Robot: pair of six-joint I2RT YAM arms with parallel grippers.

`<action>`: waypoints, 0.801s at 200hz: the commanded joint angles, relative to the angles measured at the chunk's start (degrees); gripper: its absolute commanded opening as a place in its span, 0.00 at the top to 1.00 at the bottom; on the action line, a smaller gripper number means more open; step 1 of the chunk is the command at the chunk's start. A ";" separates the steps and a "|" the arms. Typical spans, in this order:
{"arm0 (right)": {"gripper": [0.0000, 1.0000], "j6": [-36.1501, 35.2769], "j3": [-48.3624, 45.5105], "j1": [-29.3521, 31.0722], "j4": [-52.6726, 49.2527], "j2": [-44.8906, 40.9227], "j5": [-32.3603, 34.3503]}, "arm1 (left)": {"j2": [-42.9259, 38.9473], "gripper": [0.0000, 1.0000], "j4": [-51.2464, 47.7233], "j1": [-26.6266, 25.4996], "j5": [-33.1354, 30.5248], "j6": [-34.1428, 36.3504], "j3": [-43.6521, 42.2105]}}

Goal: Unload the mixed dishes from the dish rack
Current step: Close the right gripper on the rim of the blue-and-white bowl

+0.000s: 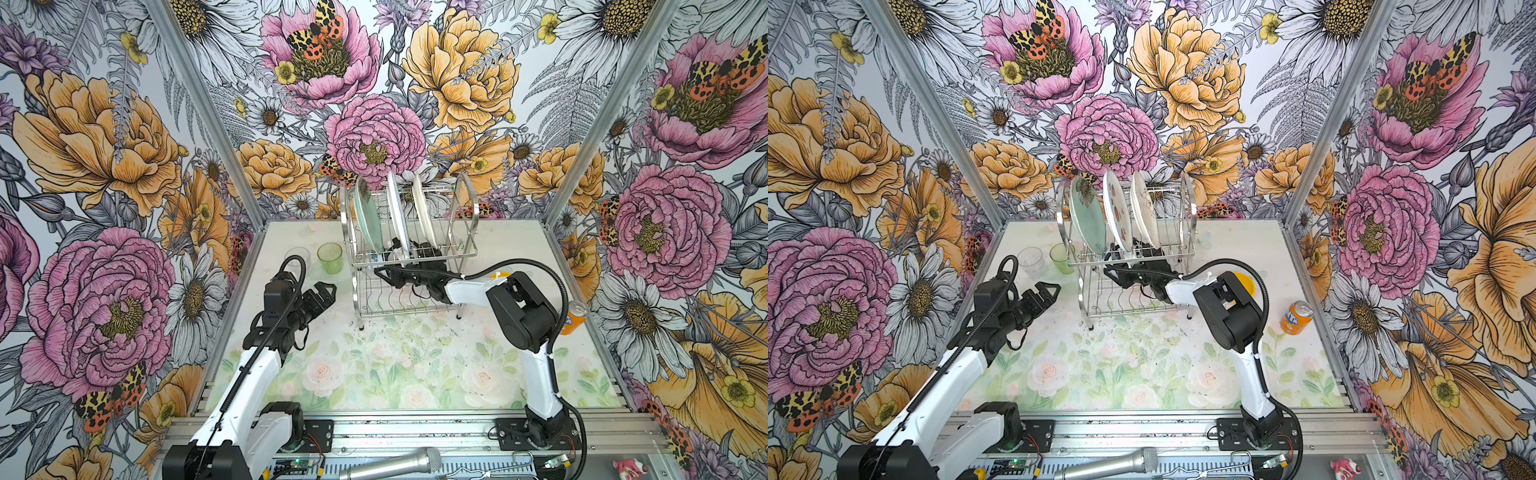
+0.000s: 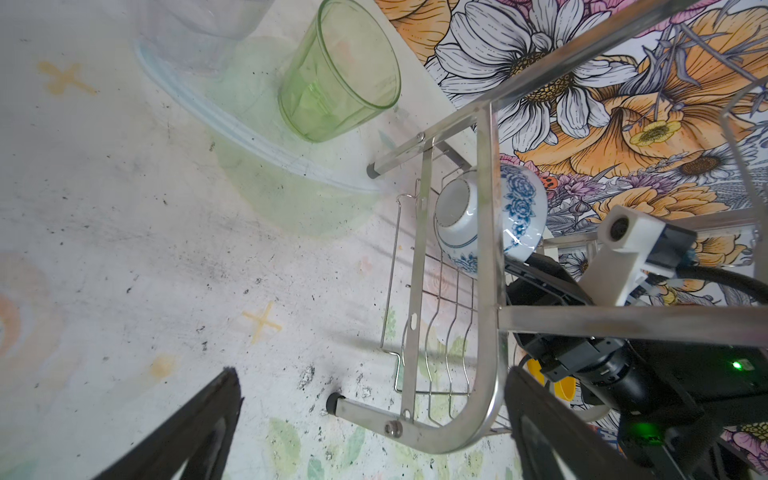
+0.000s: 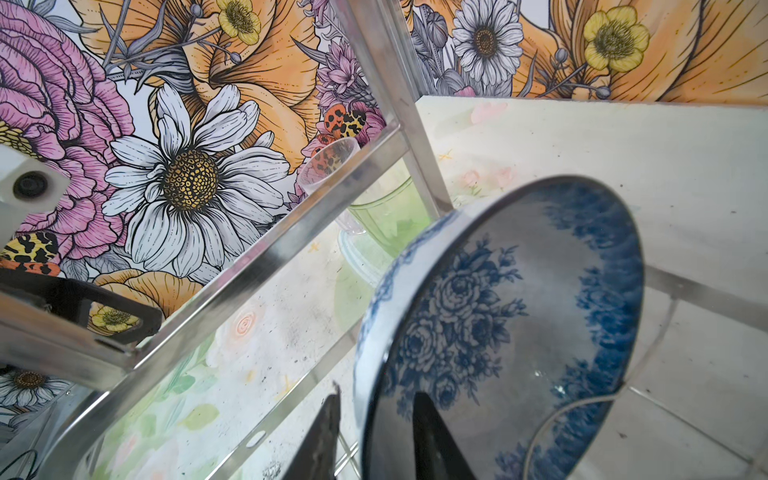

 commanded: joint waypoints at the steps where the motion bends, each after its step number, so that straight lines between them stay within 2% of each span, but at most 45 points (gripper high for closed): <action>1: 0.71 -0.14 2.07 -0.45 1.07 0.85 -1.08 | 0.52 0.01 2.45 -0.48 0.99 0.00 -0.49; 32: 0.76 -0.17 2.29 -0.45 1.07 1.16 -1.92 | 0.97 0.01 2.63 -0.52 1.16 0.00 -0.52; 50: 0.82 -0.14 2.31 -0.45 1.07 1.23 -2.09 | 0.98 0.01 2.68 -0.54 1.14 0.13 -0.56; 113: 0.89 0.14 2.71 -0.37 1.98 1.47 -4.00 | 1.02 0.01 2.97 -0.50 0.98 0.12 -0.74; 160: 0.99 0.49 3.28 0.05 2.92 2.10 -5.96 | 1.58 0.01 3.23 -0.53 1.20 0.00 -0.68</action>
